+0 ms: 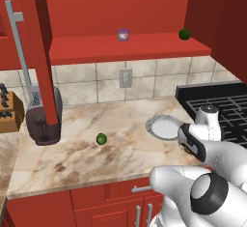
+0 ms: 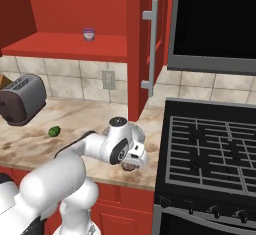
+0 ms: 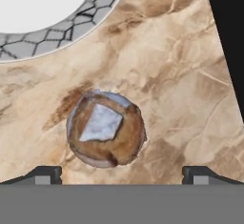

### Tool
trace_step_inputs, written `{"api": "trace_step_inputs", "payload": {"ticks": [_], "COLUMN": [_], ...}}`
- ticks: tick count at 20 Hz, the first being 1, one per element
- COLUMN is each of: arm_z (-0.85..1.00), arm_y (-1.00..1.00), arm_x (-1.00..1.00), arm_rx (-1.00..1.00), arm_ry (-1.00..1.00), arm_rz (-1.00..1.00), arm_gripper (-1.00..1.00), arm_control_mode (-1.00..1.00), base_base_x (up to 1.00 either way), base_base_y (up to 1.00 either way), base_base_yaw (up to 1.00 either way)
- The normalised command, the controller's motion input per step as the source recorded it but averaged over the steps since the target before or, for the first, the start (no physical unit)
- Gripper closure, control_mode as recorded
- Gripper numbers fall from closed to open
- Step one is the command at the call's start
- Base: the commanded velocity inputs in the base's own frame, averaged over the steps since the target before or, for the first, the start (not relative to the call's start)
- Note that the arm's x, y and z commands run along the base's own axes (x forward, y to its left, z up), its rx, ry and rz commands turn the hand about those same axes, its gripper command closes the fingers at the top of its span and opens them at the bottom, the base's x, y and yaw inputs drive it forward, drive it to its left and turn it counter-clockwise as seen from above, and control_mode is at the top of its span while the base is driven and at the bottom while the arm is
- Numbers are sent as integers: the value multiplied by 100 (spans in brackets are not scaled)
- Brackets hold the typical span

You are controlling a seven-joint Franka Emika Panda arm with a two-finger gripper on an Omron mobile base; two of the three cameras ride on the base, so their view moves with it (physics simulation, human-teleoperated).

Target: Pick the avocado and bread from the counter and place them on the plate. Then pick the jam from the cabinet and place it next to the plate. Lastly close the cabinet door.

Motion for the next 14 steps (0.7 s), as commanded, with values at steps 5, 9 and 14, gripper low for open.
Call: {"api": "trace_step_inputs", "payload": {"ticks": [5,9,14], "arm_z": [-28,-29,-28], "arm_y": [0,0,0], "arm_x": [10,16,18], "arm_rx": [0,0,0], "arm_ry": [0,0,0], "arm_rz": [0,0,0], "arm_gripper": [-100,-100,-100], "arm_control_mode": [-100,-100,-100], "base_base_x": [0,0,0], "base_base_y": [0,0,0], "base_base_yaw": [0,0,0]}}
